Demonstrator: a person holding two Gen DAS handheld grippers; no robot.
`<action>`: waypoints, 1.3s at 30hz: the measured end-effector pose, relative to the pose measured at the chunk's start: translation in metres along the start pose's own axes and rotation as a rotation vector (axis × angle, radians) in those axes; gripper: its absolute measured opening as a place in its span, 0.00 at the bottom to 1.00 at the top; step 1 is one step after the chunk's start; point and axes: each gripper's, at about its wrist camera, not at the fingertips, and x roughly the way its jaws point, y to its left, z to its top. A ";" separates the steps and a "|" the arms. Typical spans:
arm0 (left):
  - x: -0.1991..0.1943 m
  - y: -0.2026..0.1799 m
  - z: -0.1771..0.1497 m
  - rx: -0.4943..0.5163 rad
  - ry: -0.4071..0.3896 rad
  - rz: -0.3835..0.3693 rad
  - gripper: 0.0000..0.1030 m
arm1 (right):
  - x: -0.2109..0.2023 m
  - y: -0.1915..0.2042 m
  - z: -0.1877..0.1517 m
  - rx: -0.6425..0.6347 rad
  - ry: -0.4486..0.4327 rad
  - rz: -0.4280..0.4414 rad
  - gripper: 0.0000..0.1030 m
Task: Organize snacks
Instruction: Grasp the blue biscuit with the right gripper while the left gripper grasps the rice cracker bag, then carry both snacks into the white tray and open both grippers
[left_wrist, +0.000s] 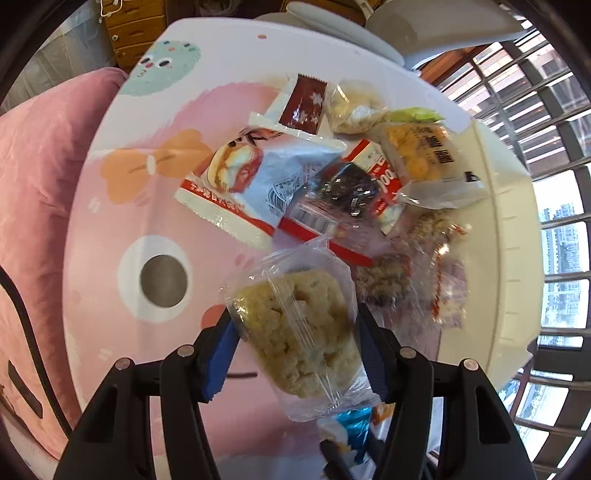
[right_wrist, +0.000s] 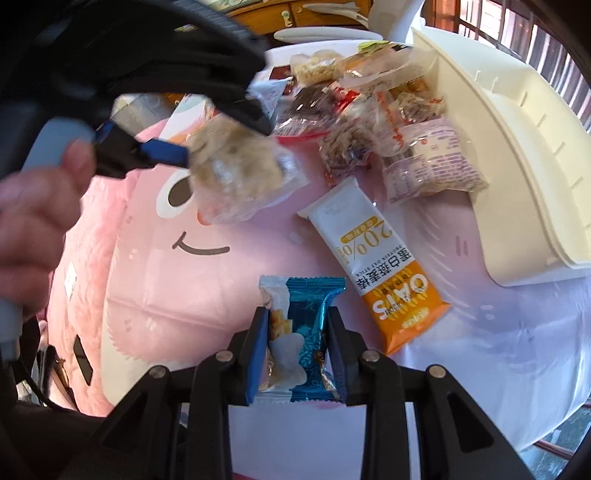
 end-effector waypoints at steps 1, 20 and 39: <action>-0.005 0.001 -0.001 0.004 -0.007 -0.003 0.57 | -0.005 -0.001 -0.002 0.003 -0.007 -0.001 0.30; -0.109 0.018 -0.054 0.082 -0.173 -0.064 0.57 | -0.089 -0.008 -0.010 -0.024 -0.139 -0.033 0.30; -0.134 -0.109 -0.095 0.182 -0.336 -0.168 0.57 | -0.156 -0.105 0.007 -0.167 -0.211 -0.027 0.30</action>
